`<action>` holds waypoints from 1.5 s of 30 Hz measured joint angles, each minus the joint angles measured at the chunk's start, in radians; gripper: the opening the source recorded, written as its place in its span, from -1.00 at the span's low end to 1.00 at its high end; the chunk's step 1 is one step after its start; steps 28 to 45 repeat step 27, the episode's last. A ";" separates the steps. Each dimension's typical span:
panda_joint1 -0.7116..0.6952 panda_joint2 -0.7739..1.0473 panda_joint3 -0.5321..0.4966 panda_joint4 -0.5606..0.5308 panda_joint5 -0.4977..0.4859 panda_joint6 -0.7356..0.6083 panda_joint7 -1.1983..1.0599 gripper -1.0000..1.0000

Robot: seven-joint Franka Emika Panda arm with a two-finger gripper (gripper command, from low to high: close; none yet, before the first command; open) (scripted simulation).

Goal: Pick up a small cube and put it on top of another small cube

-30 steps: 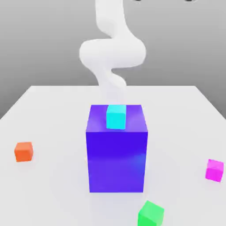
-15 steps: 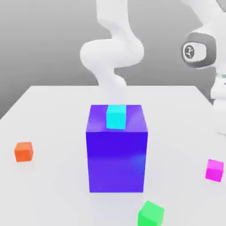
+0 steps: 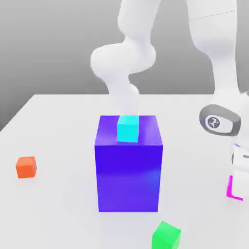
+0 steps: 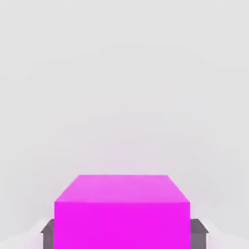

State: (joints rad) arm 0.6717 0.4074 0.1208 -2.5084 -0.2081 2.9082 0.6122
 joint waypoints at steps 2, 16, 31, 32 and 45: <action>-0.001 -0.004 0.002 -0.001 0.000 -0.003 0.000 -1.00; -0.344 -0.230 -0.070 0.056 0.185 -0.281 -0.467 -1.00; -0.461 -0.089 -0.129 0.104 0.216 -0.187 -0.621 1.00; -0.461 -0.089 -0.129 0.104 0.216 -0.187 -0.621 1.00; -0.461 -0.089 -0.129 0.104 0.216 -0.187 -0.621 1.00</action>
